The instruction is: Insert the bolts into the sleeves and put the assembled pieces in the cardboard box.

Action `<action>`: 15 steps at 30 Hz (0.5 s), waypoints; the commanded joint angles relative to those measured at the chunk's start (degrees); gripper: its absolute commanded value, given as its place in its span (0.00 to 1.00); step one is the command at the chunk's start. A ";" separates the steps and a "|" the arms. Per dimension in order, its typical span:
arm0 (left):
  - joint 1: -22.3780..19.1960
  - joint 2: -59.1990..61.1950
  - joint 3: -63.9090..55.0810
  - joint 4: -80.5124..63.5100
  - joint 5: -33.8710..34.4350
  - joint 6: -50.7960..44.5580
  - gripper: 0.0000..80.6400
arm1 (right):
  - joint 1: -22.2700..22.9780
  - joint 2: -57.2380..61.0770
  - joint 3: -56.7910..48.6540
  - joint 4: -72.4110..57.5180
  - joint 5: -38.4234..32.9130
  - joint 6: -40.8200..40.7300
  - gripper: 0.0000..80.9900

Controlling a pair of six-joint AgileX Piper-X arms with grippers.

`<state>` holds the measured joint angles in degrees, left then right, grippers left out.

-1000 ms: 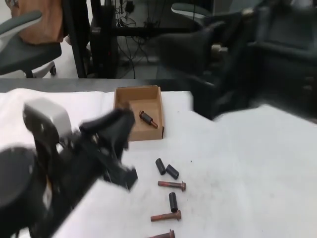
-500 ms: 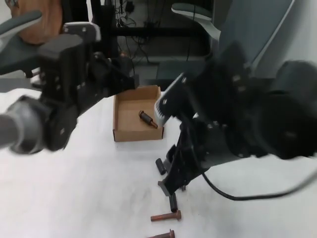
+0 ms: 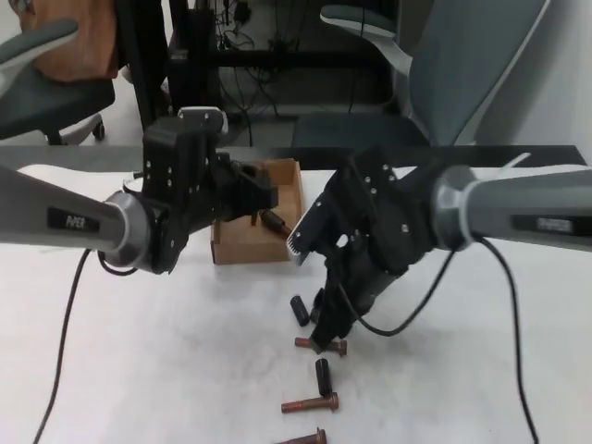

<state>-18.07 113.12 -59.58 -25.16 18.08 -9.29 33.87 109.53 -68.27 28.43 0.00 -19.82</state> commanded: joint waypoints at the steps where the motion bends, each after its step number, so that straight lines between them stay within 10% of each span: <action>1: 0.81 -0.64 -0.91 -1.61 1.79 0.33 0.87 | -0.23 2.58 -1.82 -1.07 -1.19 -2.20 0.56; 5: 2.35 -2.54 -0.81 0.71 1.83 -1.55 0.87 | -0.23 4.36 -2.59 -0.80 -1.19 -2.97 0.52; 9: 4.42 -7.59 -0.75 9.91 4.88 -2.61 0.87 | -0.66 4.12 -2.59 0.59 0.00 -2.96 0.01; 15: 4.18 -15.82 -0.75 29.05 24.43 11.07 0.87 | -2.37 0.32 -2.59 1.34 2.70 2.39 0.01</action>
<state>-13.12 100.65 -59.82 -3.95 34.43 -5.58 32.75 112.04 -70.93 28.82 0.88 -19.81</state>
